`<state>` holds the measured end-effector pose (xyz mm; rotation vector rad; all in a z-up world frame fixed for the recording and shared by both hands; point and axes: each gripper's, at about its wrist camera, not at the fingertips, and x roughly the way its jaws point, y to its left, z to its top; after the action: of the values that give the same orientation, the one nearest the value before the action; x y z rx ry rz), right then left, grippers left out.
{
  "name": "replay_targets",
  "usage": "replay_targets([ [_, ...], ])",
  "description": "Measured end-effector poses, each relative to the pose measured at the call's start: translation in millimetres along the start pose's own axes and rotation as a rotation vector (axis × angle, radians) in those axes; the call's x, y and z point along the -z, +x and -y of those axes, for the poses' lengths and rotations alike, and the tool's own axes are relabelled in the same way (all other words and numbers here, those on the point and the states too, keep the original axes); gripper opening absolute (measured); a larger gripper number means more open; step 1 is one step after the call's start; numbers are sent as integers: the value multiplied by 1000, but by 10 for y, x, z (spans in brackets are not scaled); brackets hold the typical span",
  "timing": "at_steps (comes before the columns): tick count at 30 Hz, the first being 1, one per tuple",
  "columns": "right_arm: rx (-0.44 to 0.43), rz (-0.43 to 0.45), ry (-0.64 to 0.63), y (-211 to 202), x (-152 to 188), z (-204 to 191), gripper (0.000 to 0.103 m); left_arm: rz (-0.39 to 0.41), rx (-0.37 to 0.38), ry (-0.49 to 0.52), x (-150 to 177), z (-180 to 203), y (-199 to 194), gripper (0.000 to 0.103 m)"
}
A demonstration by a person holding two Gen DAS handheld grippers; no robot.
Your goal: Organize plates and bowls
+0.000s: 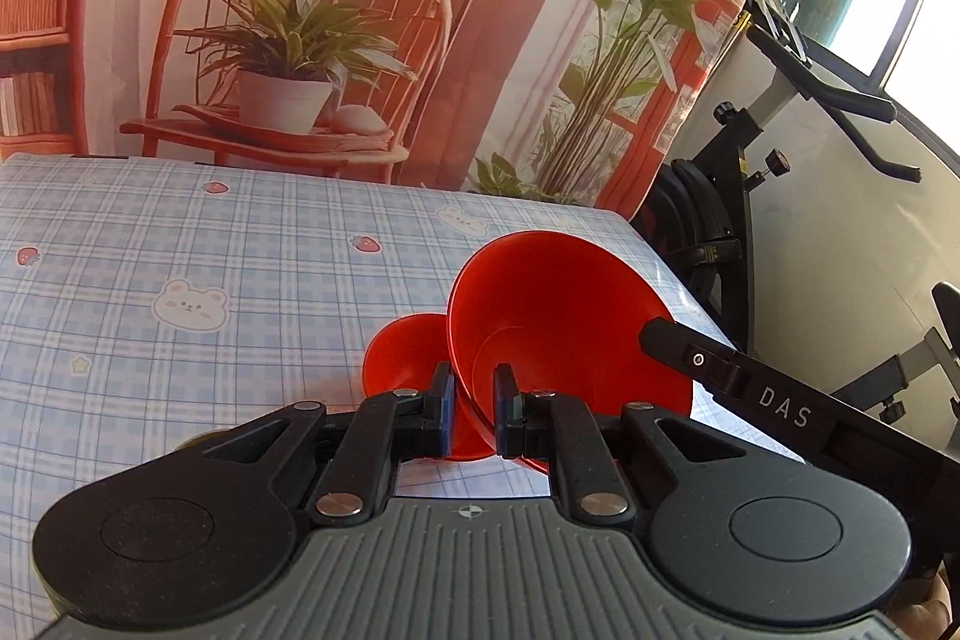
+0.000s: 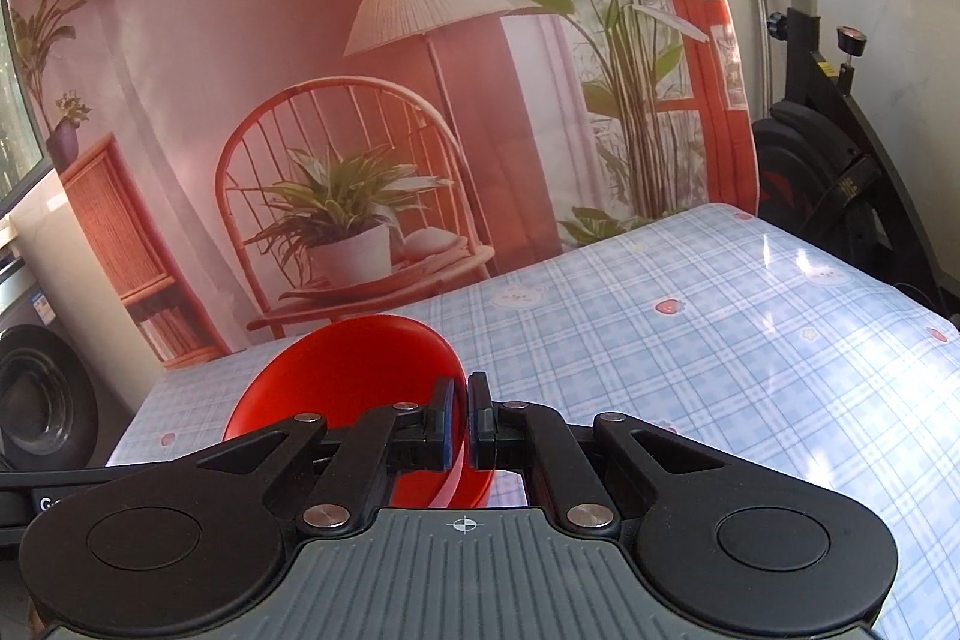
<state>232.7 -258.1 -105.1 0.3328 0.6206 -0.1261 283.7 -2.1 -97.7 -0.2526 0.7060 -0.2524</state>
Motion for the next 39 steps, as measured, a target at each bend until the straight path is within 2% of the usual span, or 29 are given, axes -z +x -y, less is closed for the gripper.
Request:
replay_targets([
  [7, -54, 25, -44, 102, -86, -432, 4, 71, -42, 16, -198, -234, -247, 13],
  [13, -74, 47, -66, 184, -206, -581, 5, 98, -50, 46, -389, -251, -266, 13],
  [18, -49, 43, -88, 334, -180, -512, 4, 40, -42, 56, -354, -263, -4, 13],
  [24, -27, -19, -13, 590, 6, -210, 4, -55, -38, 71, -228, -291, 420, 13],
  [35, 1, -99, 98, 972, 316, 269, 5, -161, -39, 127, -122, -268, 1023, 13],
  [39, -2, -120, 125, 1057, 379, 365, 5, -188, -35, 101, -48, -302, 1140, 13],
])
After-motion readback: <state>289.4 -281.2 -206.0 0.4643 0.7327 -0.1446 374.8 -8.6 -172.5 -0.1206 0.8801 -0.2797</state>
